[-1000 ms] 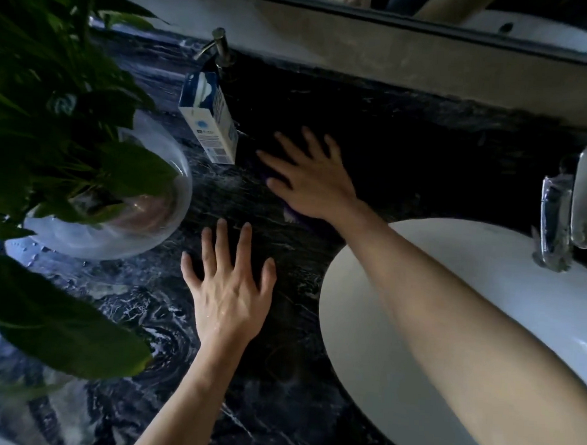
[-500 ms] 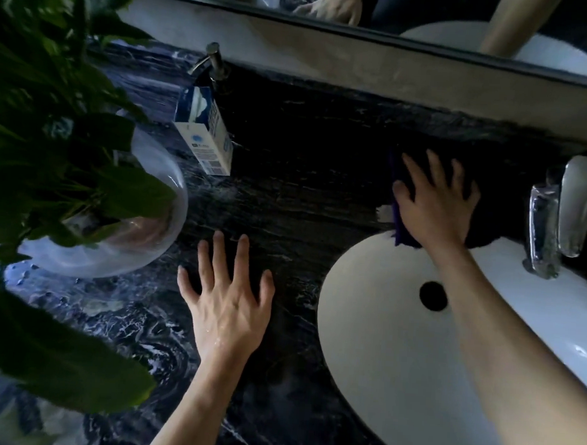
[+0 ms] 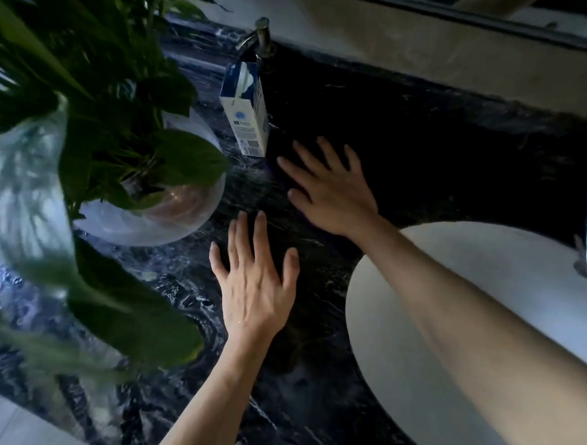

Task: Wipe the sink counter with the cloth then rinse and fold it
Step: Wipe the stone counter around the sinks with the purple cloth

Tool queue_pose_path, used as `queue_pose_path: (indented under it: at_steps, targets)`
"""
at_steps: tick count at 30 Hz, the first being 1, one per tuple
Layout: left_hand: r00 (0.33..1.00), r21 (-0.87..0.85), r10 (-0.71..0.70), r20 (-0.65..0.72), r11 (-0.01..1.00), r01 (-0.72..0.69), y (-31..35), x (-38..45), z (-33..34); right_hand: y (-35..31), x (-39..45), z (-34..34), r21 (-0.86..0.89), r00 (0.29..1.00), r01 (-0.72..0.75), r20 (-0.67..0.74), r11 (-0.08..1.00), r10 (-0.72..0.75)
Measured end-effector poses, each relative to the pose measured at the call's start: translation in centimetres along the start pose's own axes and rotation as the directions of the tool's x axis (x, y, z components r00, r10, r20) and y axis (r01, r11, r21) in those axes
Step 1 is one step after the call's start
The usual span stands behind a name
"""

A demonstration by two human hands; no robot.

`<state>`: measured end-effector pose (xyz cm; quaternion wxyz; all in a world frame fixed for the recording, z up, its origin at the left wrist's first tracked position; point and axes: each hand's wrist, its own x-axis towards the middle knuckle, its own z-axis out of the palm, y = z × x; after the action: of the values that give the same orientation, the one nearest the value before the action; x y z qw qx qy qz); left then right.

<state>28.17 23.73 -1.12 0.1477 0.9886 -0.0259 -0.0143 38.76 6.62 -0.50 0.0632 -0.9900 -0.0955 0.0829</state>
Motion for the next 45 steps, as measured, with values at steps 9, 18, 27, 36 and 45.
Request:
queue_pose_path:
  at_steps: [9, 18, 27, 36, 45]
  targets:
    - [0.99, -0.508, -0.047, -0.135, 0.861, -0.029, -2.0, -1.9, -2.5, -10.3, -9.2, 1.9, -0.088, 0.978, 0.167, 0.139, 0.982, -0.154]
    - [0.995, -0.179, 0.082, 0.061, 0.981, -0.07, -5.8, -8.7, -3.8, -23.0, -22.0, 5.5, -0.026, 0.961, 0.266, 0.088, 0.964, -0.263]
    - [0.916, -0.125, 0.319, 0.242, 0.947, -0.297, -0.2, -14.9, -0.3, -17.8, -39.7, 7.4, 0.151, 0.974, -0.226, 0.048, 0.962, 0.221]
    - [0.868, -0.151, 0.462, 0.183, 0.885, -0.44, 3.3, -21.4, 1.4, -5.3, -50.2, 7.9, 0.08, 0.446, -0.891, -0.026, 0.447, 0.894]
    - [0.877, -0.262, 0.462, 0.135, 0.87, -0.418, 5.6, -24.5, 2.4, -12.5, -41.5, 8.3, 0.193, 0.817, -0.545, -0.097, 0.816, 0.569]
